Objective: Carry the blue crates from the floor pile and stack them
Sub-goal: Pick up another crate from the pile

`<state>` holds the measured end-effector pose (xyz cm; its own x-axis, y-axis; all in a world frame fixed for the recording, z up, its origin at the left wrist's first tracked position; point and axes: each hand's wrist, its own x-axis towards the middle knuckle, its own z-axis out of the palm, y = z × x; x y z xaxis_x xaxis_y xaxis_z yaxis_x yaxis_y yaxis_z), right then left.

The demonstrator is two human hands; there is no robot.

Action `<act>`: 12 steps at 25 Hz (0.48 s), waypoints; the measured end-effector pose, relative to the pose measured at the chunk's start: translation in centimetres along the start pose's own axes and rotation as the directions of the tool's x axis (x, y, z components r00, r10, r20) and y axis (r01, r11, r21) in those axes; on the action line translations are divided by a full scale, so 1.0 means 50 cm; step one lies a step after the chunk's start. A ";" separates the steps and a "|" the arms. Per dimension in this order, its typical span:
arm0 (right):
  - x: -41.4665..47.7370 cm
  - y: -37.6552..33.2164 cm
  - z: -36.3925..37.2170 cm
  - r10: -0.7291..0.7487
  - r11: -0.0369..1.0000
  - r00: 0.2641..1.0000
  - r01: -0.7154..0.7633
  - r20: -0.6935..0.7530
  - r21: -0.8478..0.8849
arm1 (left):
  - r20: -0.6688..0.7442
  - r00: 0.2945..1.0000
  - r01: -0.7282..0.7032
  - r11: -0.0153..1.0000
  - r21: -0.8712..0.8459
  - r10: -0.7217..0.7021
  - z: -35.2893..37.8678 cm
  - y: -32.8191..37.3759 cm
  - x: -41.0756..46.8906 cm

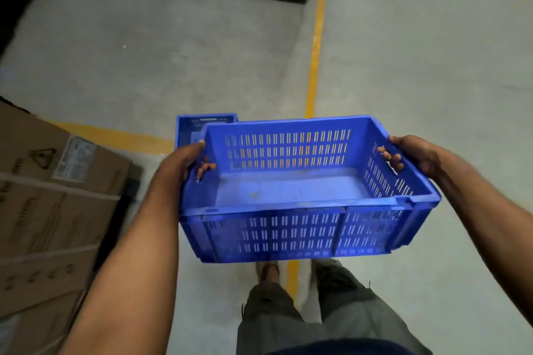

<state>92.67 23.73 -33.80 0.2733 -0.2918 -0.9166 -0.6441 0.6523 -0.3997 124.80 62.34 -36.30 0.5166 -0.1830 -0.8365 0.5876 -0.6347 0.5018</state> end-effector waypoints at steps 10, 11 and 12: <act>-0.305 0.333 -0.126 -0.348 0.927 0.712 0.359 -0.609 -0.109 | 0.218 0.941 -0.265 0.964 -0.003 0.260 0.153 -0.028 -0.179; -0.327 0.385 -0.139 -0.392 0.913 0.617 0.352 -0.683 -0.206 | 0.192 0.923 -0.350 0.936 0.051 0.334 0.191 -0.041 -0.198; -0.346 0.438 -0.151 -0.428 0.899 0.525 0.332 -0.735 -0.286 | 0.161 0.901 -0.422 0.900 0.113 0.402 0.229 -0.054 -0.217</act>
<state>68.43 37.79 -26.61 -0.1063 -0.9469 -0.3036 -0.6927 0.2895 -0.6606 110.49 57.45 -31.08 0.6018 -0.5411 -0.5875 0.2408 -0.5784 0.7794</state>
